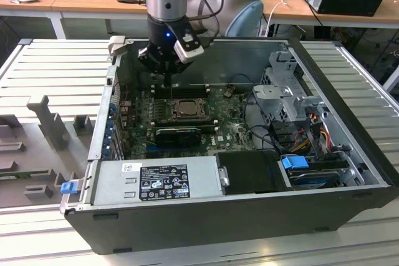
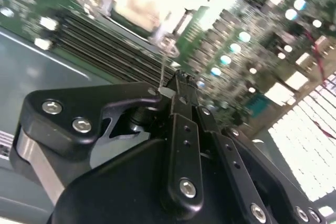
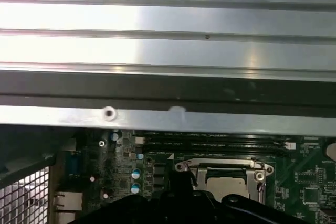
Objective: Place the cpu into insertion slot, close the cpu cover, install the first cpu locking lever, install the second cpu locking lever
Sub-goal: 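Install the first cpu locking lever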
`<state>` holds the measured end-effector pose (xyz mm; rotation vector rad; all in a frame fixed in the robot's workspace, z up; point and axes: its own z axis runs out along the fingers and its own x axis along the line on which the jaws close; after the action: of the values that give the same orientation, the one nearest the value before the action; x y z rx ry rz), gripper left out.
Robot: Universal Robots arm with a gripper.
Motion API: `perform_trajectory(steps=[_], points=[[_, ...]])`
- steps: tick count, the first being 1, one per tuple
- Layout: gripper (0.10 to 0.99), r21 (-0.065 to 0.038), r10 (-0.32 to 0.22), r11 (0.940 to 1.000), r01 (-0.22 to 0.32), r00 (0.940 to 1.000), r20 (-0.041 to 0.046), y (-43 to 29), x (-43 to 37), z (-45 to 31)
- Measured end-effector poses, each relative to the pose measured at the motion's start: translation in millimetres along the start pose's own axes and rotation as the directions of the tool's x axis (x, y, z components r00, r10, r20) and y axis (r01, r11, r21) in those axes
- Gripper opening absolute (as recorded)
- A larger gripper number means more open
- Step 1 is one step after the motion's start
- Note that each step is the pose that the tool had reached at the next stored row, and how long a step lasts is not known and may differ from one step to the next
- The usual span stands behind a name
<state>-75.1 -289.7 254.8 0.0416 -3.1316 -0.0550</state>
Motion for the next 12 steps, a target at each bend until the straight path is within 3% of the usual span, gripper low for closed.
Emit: perform_trajectory(steps=[5,6,9,10,12], points=[[0.106,-0.003,0.0,1.0,0.0,1.0,-0.0009,-0.7,-33.7,1.4],[0.106,-0.016,0.0,0.9999,0.0,1.0,-0.0005,-0.7,-34.8,1.5],[0.106,-0.071,-0.001,0.9975,0.001,1.0,0.001,-0.7,-36.8,1.7],[0.106,-0.076,-0.001,0.9971,0.001,1.0,0.0013,-0.9,-38.0,4.1],[0.106,-0.077,0.0,0.9971,0.001,1.0,0.0012,-1.1,-40.7,8.6]])
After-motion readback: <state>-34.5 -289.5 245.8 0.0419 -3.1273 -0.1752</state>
